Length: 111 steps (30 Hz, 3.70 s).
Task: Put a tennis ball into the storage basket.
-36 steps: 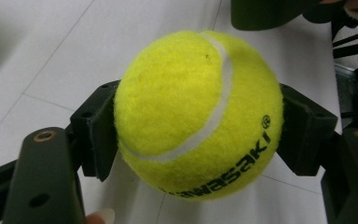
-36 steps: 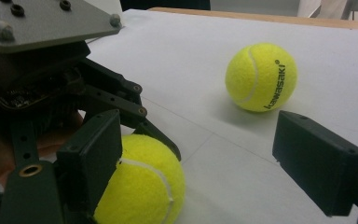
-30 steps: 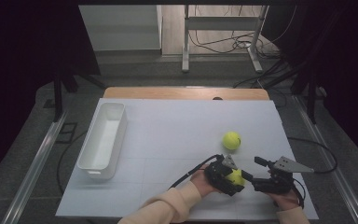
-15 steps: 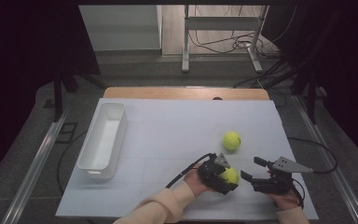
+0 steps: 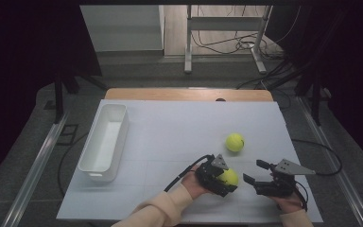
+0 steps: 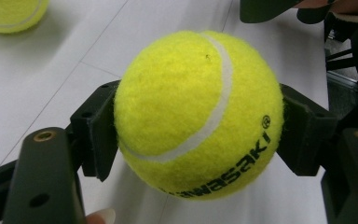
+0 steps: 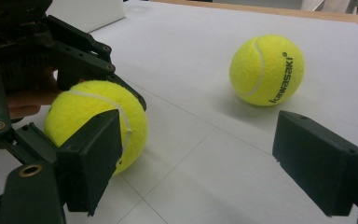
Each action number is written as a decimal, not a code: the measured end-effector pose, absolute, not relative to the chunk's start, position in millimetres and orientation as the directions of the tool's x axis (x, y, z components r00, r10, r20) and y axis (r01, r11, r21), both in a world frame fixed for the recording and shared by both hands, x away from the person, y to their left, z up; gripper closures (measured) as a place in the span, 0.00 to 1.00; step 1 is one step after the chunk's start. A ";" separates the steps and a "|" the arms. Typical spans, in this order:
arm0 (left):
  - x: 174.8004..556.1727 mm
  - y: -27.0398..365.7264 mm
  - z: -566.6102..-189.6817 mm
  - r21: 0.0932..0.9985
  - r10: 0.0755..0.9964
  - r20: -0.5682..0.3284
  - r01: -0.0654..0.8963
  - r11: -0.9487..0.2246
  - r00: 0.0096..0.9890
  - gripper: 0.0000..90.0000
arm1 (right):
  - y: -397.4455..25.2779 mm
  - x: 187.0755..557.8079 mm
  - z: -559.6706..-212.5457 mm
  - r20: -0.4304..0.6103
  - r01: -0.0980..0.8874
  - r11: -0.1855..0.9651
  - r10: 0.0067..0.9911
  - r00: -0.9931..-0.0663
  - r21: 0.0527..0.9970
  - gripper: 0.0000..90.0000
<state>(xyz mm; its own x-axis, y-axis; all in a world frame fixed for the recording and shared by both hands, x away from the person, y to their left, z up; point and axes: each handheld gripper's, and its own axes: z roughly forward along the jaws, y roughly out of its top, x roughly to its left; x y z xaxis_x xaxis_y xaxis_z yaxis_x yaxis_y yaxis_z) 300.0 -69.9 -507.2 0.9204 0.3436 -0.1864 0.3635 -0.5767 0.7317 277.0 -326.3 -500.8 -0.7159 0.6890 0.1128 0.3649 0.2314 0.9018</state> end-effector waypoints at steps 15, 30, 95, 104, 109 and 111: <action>299.9 -55.4 -497.6 0.748 0.354 -0.177 0.359 -0.558 0.918 0.29 | -325.2 277.0 -502.0 0.106 0.367 0.244 0.687 -0.719 0.898 0.18; 301.4 -37.9 -491.6 0.766 0.374 -0.165 0.357 -0.534 0.913 0.29 | -324.2 276.9 -503.4 0.108 0.369 0.247 0.686 -0.720 0.896 0.18; 323.8 40.8 -437.5 0.835 0.508 -0.179 0.403 -0.375 0.842 0.29 | -322.2 277.3 -505.1 0.093 0.372 0.271 0.686 -0.721 0.888 0.18; 326.2 54.6 -428.8 0.846 0.532 -0.181 0.406 -0.345 0.828 0.29 | -321.9 277.2 -505.2 0.089 0.374 0.277 0.689 -0.720 0.885 0.18; 326.6 60.3 -424.8 0.851 0.540 -0.180 0.406 -0.333 0.822 0.29 | -322.0 277.2 -505.1 0.088 0.373 0.277 0.689 -0.719 0.885 0.18; 326.1 64.3 -420.7 0.857 0.545 -0.175 0.399 -0.325 0.820 0.29 | -321.9 277.0 -505.0 0.088 0.371 0.274 0.689 -0.720 0.887 0.18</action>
